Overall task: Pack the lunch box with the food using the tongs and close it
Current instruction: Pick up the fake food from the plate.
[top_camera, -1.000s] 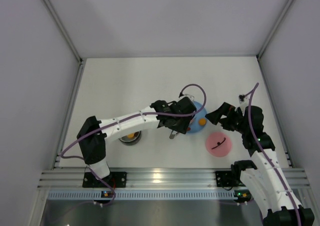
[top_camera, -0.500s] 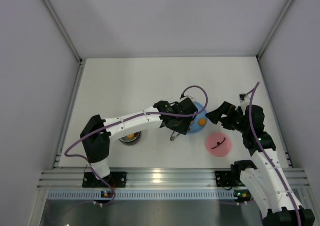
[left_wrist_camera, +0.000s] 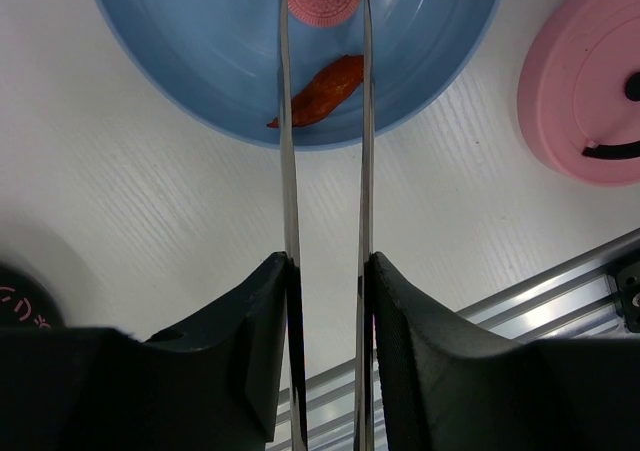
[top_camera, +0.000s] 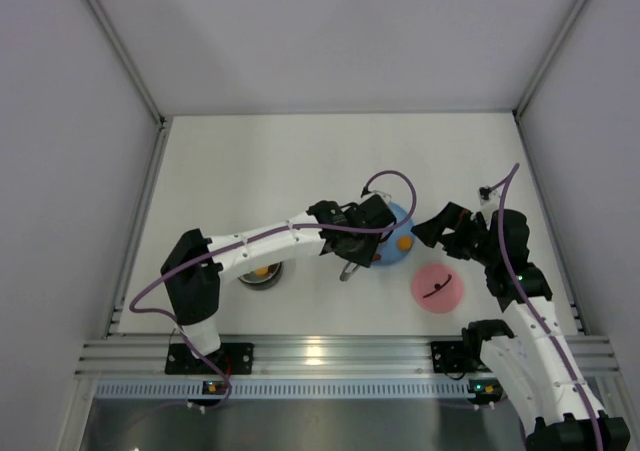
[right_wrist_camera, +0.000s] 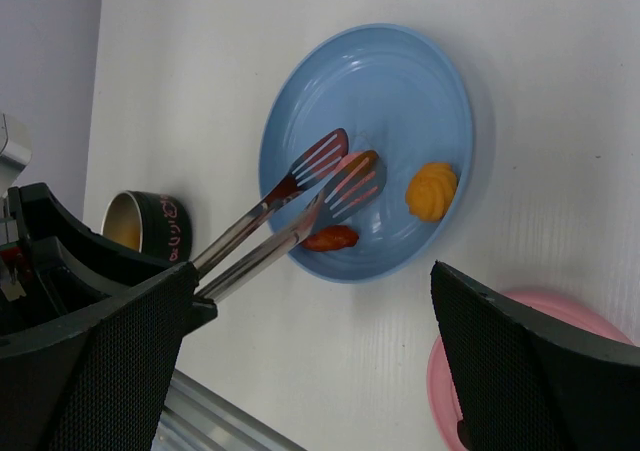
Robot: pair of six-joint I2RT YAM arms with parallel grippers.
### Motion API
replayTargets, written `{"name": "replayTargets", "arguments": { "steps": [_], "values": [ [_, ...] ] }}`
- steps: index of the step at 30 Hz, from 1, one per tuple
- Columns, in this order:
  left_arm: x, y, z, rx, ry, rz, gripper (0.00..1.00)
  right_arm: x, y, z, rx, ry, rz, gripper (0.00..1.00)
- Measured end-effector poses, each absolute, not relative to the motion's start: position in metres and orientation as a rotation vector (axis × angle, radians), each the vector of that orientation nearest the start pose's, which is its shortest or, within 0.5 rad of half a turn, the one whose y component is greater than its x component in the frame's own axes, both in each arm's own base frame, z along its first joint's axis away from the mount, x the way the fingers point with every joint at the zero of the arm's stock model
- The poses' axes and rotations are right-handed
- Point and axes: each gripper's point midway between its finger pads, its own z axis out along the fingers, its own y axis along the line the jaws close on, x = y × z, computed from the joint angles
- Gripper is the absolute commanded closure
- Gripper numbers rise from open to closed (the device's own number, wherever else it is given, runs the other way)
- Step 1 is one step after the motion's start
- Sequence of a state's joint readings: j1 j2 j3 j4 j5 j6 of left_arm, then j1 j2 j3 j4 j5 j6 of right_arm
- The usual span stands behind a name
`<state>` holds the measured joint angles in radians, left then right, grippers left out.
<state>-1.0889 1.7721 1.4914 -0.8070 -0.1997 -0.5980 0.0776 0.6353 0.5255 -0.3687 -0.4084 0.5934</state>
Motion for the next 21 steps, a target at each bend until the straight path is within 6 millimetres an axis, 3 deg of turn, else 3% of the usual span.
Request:
{"name": "replayTargets", "arguments": {
  "steps": [6, 14, 21],
  "values": [
    [0.208, -0.36, 0.135, 0.568, 2.555, -0.309, 0.58, 0.234, 0.11, 0.168, 0.279, 2.092, 0.829, 0.01],
    [0.217, -0.358, 0.169, 0.524, 2.465, -0.335, 0.58, 0.235, 0.109, 0.168, 0.28, 2.092, 0.826, 0.0],
    [0.217, -0.342, 0.191, 0.482, 2.427, -0.324, 0.57, 0.235, 0.109, 0.168, 0.28, 2.092, 0.825, 0.01]
  ]
}}
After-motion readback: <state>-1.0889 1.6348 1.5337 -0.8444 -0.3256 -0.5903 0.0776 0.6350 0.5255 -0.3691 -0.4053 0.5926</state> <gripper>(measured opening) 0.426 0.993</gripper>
